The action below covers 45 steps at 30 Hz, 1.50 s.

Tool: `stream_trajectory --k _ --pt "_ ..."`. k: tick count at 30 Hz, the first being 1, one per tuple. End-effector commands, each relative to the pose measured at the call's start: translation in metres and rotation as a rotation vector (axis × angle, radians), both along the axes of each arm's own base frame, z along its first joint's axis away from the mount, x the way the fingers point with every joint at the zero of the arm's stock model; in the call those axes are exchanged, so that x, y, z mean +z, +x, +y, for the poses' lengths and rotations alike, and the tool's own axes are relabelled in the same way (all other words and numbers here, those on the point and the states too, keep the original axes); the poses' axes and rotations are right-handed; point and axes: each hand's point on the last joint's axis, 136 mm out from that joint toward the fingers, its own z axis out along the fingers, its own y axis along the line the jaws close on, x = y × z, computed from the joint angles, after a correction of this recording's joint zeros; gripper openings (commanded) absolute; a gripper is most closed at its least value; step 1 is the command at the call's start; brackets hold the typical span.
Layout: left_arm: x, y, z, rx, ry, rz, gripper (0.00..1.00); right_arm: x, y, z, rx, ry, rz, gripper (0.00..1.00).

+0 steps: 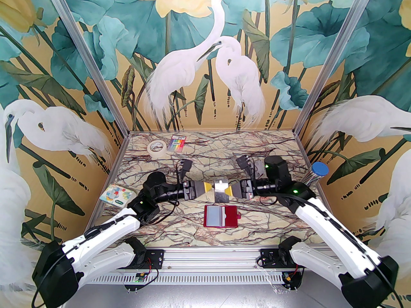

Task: Put the credit cards into the card holder

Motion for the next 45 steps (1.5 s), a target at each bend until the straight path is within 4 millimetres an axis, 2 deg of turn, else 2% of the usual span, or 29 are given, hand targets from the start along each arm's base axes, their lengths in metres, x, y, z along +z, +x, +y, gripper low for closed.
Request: stream_trajectory --k 1,5,10,14,20,26,45 --pt "-0.065 -0.003 0.014 0.039 0.168 0.127 0.63 -0.059 0.006 -0.015 -0.102 -0.170 0.142 0.00" --pt "-0.114 -0.015 0.018 0.013 0.250 0.225 0.56 -0.098 0.005 -0.019 -0.146 -0.214 0.233 0.00" --pt "-0.153 -0.025 0.006 -0.025 0.272 0.300 0.45 -0.129 0.002 -0.026 -0.184 -0.256 0.280 0.00" --pt "-0.176 -0.030 -0.011 -0.065 0.302 0.327 0.36 -0.147 0.003 -0.026 -0.211 -0.260 0.317 0.00" --pt "-0.191 -0.026 -0.017 -0.058 0.294 0.348 0.34 -0.165 0.003 -0.028 -0.227 -0.280 0.324 0.00" --pt "-0.196 -0.027 -0.016 -0.050 0.305 0.361 0.33 -0.174 0.004 -0.026 -0.228 -0.279 0.335 0.00" --pt "-0.222 -0.027 0.000 0.026 0.439 0.438 0.30 -0.184 0.007 -0.019 -0.223 -0.294 0.324 0.00"
